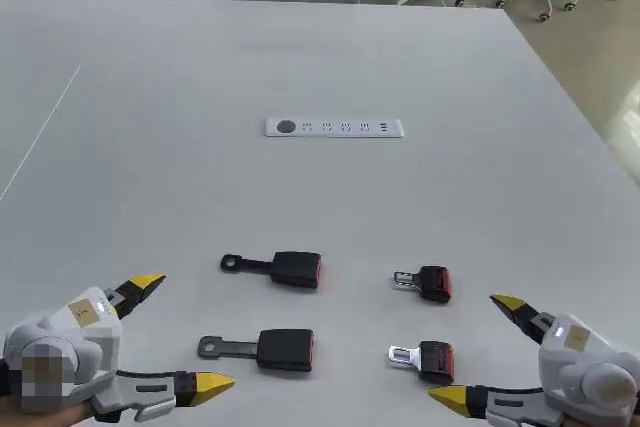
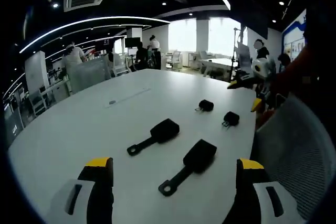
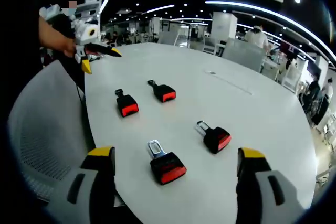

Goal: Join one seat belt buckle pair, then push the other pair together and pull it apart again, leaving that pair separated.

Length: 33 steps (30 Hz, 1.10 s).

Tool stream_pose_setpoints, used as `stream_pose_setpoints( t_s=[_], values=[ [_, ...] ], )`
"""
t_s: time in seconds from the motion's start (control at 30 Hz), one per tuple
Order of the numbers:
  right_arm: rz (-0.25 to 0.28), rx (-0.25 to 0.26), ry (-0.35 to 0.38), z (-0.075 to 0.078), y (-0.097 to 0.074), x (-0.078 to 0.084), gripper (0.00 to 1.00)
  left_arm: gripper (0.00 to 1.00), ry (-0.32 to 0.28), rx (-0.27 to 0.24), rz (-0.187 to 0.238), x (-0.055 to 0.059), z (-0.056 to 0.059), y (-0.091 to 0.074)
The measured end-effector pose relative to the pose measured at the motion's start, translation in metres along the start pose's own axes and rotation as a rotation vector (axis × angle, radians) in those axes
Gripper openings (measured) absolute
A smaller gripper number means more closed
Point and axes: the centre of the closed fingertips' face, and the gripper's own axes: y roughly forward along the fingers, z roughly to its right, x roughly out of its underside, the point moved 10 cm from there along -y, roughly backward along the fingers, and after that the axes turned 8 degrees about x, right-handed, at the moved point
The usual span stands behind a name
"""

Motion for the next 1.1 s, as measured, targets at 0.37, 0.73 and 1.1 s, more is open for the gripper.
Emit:
stream_pose_setpoints(
  t_s=[0.37, 0.73, 1.1],
  values=[
    [0.000, 0.007, 0.005, -0.0007, -0.0007, -0.0004, 0.96, 1.00, -0.009, -0.002, 0.005, -0.0012, 0.0004, 0.0001],
    [0.000, 0.011, 0.010, -0.0024, -0.0035, -0.0001, 0.96, 1.00, -0.008, 0.001, 0.006, -0.0008, 0.0028, -0.0009],
    [0.001, 0.014, 0.010, -0.0034, -0.0069, 0.0018, 0.96, 1.00, -0.003, -0.004, 0.011, -0.0016, 0.0030, -0.0024]
  ],
)
